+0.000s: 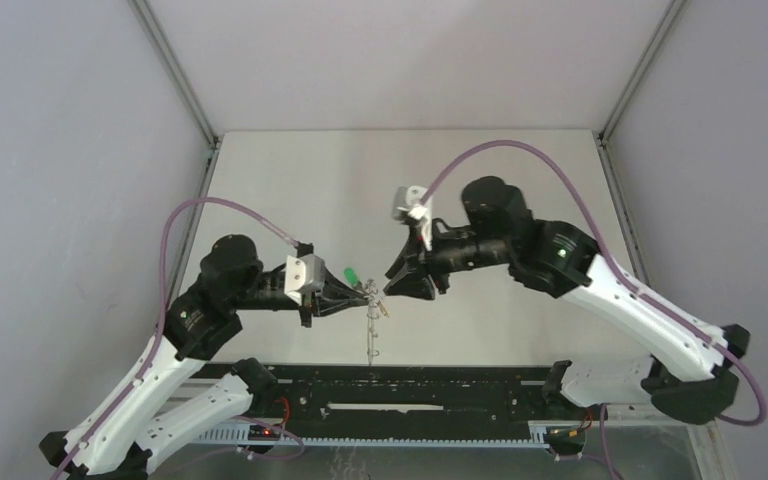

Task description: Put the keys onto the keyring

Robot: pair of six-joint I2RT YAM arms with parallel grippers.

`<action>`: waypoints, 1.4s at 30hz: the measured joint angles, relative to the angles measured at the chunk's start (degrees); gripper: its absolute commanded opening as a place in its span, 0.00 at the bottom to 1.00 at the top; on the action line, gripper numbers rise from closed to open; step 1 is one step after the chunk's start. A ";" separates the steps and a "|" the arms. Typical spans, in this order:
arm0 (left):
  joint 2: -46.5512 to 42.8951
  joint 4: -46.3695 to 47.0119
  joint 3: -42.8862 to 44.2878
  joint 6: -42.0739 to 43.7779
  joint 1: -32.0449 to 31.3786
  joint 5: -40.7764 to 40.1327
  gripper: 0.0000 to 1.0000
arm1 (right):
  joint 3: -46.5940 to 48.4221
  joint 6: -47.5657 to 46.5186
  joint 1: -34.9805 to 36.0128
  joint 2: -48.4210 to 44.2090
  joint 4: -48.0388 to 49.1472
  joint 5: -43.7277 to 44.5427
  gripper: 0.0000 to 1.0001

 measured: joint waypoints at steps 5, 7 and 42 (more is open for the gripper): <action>-1.95 8.41 -1.20 -8.35 0.15 -0.87 0.00 | -9.84 7.58 -4.26 -9.22 12.22 -2.60 0.47; -2.10 11.61 -1.20 -11.08 0.15 -1.57 0.00 | -13.05 10.75 -4.68 -11.08 16.70 -3.61 0.47; -3.04 19.61 -2.19 -15.63 0.26 -3.45 0.00 | -22.47 32.35 -8.41 -11.02 41.59 -11.61 0.33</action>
